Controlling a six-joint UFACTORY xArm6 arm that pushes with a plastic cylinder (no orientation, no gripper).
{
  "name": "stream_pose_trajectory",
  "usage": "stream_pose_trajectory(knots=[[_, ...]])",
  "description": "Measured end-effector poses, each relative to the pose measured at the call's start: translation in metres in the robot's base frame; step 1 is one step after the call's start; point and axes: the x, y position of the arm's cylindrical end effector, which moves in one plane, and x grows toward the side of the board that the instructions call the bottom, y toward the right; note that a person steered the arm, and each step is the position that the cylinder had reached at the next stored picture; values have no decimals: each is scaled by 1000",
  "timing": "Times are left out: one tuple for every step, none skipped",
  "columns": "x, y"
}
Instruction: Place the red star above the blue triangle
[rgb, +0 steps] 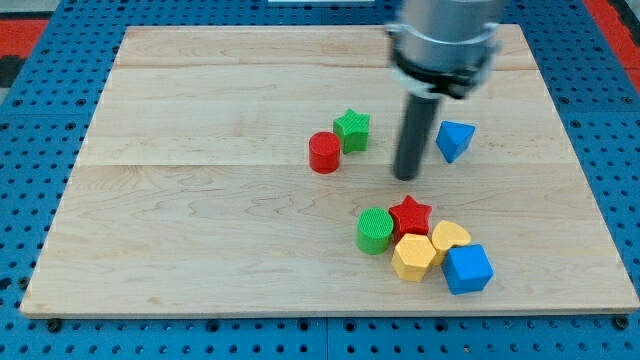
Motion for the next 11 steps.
stream_pose_trajectory(knots=[[-33, -63], [-54, -51], [-86, -42], [-91, -83], [-101, -38], [-110, -11], [-122, -13], [-121, 29], [-99, 56], [-56, -1], [18, -16]])
